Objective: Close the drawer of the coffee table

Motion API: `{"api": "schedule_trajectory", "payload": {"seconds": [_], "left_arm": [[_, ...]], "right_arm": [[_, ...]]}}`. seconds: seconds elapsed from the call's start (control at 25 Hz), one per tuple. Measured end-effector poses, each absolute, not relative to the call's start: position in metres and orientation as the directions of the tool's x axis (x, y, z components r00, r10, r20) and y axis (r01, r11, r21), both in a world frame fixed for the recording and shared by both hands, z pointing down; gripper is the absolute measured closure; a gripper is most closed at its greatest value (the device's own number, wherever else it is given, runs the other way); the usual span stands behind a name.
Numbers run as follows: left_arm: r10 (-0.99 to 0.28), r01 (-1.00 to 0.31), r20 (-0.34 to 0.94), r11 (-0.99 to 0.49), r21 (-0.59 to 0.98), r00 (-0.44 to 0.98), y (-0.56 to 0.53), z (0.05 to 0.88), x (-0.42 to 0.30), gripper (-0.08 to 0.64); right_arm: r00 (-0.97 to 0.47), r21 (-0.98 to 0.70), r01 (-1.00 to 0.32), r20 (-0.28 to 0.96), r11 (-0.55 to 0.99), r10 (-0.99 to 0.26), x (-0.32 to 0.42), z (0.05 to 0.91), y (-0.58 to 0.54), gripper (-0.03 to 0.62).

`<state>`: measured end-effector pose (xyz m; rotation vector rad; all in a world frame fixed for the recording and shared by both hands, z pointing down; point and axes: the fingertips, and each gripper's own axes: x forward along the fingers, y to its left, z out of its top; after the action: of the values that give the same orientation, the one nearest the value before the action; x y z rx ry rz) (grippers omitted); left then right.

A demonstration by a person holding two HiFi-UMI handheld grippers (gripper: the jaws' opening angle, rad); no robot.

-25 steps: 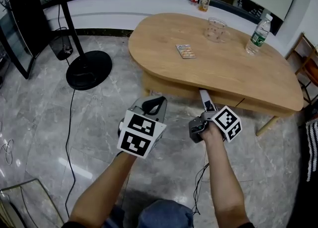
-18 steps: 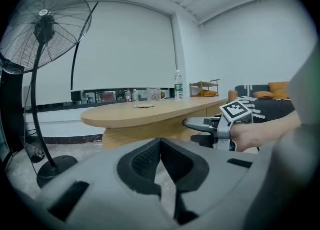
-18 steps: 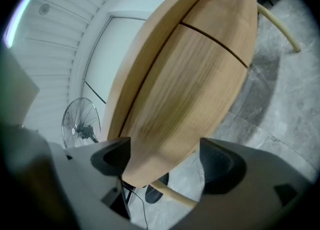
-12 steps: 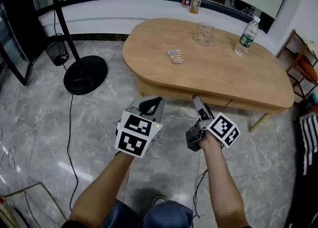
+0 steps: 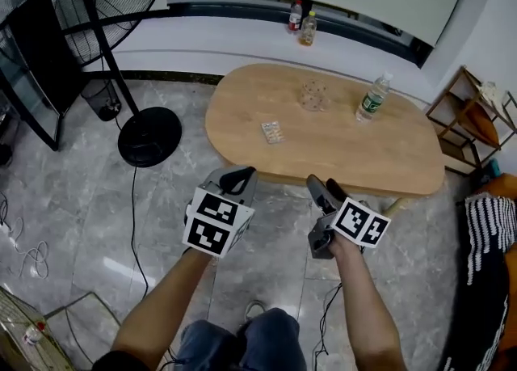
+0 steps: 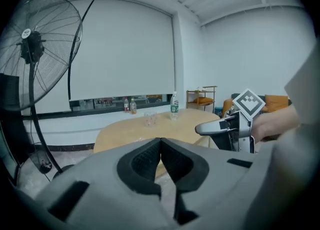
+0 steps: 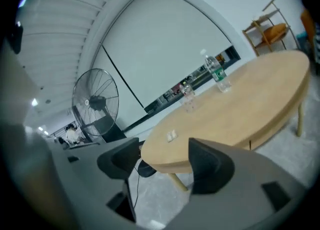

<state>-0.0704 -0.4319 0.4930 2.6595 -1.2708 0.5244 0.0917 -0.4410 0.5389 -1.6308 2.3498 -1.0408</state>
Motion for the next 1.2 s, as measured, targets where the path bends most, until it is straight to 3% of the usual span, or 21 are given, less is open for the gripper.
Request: {"api": "schedule_trajectory", "payload": {"seconds": [0.64, 0.84, 1.2], "left_arm": [[-0.736, -0.789, 0.400, -0.613, -0.049, 0.547, -0.415, 0.184, -0.067, 0.558], [-0.766, -0.807, 0.362, -0.587, -0.061, 0.530, -0.412, 0.130, -0.079, 0.558], [-0.794, -0.814, 0.292, -0.576, -0.078, 0.534, -0.411, 0.092, -0.111, 0.558]], "right_arm": [[-0.434, -0.246, -0.896, 0.309, 0.370, -0.846, 0.085, 0.178, -0.425, 0.410], [-0.412, -0.086, -0.910, 0.291, 0.406, -0.863, 0.078, 0.120, -0.412, 0.461], [-0.407, -0.024, -0.911, 0.225, 0.413, -0.885, 0.050, 0.074, -0.394, 0.574]]}}
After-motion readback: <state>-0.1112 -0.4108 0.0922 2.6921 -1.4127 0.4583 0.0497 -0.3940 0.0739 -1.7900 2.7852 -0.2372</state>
